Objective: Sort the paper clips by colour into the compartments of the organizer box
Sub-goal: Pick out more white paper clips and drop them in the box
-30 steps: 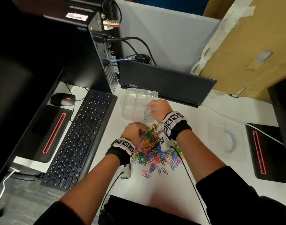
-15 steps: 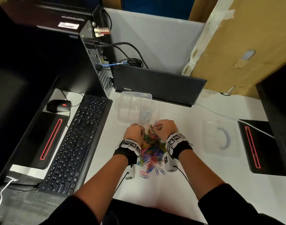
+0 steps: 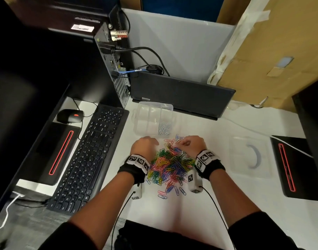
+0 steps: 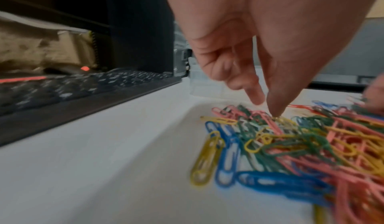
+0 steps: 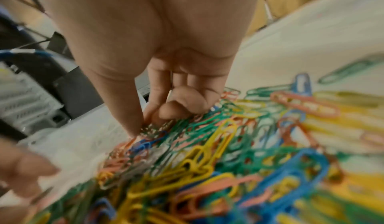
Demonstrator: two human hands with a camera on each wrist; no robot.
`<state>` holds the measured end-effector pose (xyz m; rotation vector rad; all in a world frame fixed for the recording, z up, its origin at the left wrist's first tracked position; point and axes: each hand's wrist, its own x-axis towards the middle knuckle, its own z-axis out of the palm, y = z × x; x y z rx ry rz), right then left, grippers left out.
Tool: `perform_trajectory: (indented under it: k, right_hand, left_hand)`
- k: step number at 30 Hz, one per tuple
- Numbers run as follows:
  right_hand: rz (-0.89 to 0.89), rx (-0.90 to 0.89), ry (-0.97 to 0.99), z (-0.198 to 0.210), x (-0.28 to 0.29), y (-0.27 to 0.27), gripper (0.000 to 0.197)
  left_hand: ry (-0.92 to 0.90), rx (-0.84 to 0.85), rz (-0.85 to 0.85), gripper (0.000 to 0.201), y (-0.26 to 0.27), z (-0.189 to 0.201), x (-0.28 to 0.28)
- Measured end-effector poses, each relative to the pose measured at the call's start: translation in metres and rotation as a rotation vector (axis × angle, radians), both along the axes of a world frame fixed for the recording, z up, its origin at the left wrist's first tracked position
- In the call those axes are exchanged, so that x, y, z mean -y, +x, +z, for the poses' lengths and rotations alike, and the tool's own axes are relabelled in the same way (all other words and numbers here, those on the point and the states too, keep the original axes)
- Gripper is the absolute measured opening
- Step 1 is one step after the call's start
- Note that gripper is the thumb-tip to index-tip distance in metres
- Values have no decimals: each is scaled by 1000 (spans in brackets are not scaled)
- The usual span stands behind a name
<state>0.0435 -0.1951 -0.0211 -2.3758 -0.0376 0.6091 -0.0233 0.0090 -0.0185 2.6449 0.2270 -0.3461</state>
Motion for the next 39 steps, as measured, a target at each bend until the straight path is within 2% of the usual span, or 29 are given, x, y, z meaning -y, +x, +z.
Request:
perform_trajectory:
  k: [3,5,7,10,15,19,22,26,29,33,39]
  right_hand:
    - [73,18,-77,4,-7,-4,13]
    - [93,51,-103,8,-17,-7,6]
    - [111,79,-133,9,-26,-10,12]
    - [137,88,-174,10,-34,-13,16]
    - [148,53,-95,9,-27,-13,17]
    - [78,56,-108,6,-19,-11,7]
    - [113,99,-118,5,-23,-12,10]
    - [188,191,-132,6,-36,-15,11]
    - [276,212,-136,4,-46,-18,7]
    - [343,251,-149,2,-53,-23,7]
    - [442,211,-200,4,-55,-22,19]
  left_hand:
    - [56,48,-124,29,8,1,14]
    - [74,65,-183,33,13,0,22]
    - [91,50,-219,33,16,-1,27]
    - [109,26,-218,26,18,-4,27]
    - [73,23,-159,16,14,-9,18]
    - [-10,6,-81,14,10,-13,11]
    - [-131,-4,10,8,4,-12,6]
    - [-320,21,213,2,-4,-14,-5]
    - [-426,18,337,14,-11,-14,-13]
    - [-511,21,403,26,-16,-13,-19]
    - [-665,4,492,22,-22,-11,-17]
